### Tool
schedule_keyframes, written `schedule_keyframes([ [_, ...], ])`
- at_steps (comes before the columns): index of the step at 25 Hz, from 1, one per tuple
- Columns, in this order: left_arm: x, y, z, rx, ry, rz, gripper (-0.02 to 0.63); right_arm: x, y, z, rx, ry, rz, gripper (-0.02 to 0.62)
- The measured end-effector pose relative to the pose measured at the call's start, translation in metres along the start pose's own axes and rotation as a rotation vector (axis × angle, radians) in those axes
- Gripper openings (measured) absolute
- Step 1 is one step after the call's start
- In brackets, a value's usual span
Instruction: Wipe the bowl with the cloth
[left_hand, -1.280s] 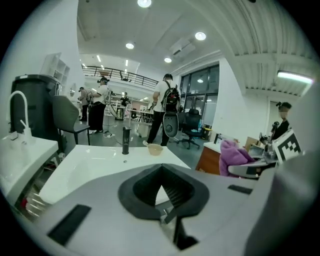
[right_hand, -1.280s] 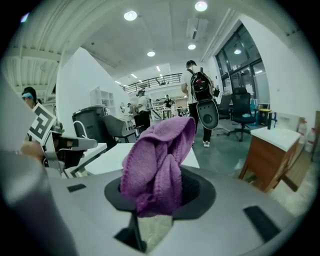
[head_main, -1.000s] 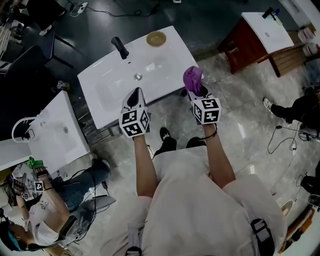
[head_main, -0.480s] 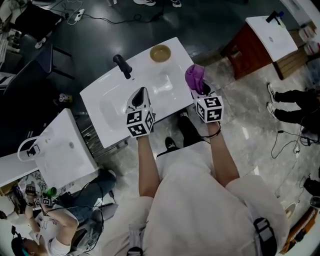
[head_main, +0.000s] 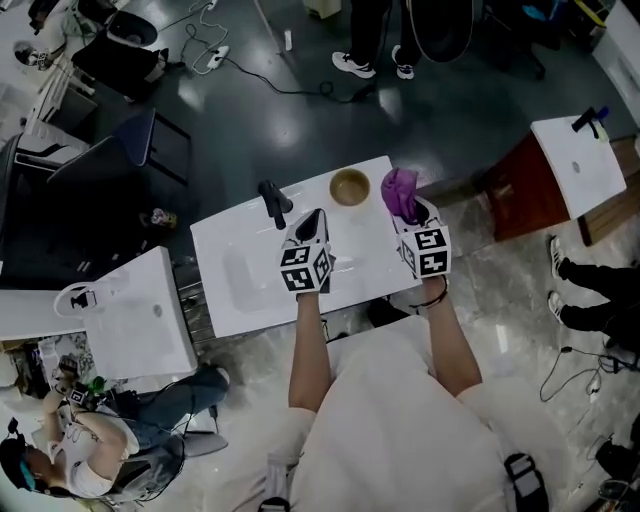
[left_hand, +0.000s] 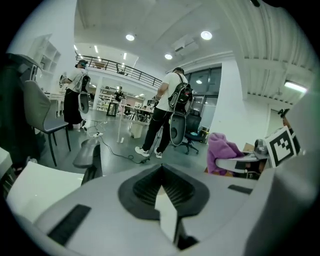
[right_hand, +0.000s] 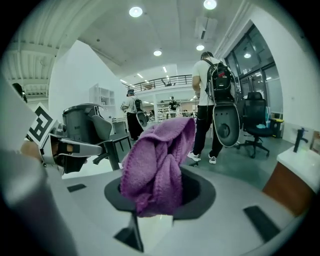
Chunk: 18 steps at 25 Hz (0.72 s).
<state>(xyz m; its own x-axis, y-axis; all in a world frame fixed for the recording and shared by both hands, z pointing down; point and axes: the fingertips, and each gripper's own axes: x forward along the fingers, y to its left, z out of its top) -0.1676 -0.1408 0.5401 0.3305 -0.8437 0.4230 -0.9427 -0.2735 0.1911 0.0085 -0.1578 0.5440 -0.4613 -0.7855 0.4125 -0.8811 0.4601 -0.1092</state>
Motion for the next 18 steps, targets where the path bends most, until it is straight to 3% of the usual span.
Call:
schedule_keyframes([
  [8, 0.024, -0.002, -0.014, -0.077, 0.051, 0.010, 0.008, 0.029, -0.016, -0.003, 0.012, 0.027, 0.057, 0.132],
  [18, 0.059, 0.014, -0.039, -0.257, 0.127, -0.027, 0.009, 0.054, -0.007, -0.006, -0.103, 0.070, 0.111, 0.133],
])
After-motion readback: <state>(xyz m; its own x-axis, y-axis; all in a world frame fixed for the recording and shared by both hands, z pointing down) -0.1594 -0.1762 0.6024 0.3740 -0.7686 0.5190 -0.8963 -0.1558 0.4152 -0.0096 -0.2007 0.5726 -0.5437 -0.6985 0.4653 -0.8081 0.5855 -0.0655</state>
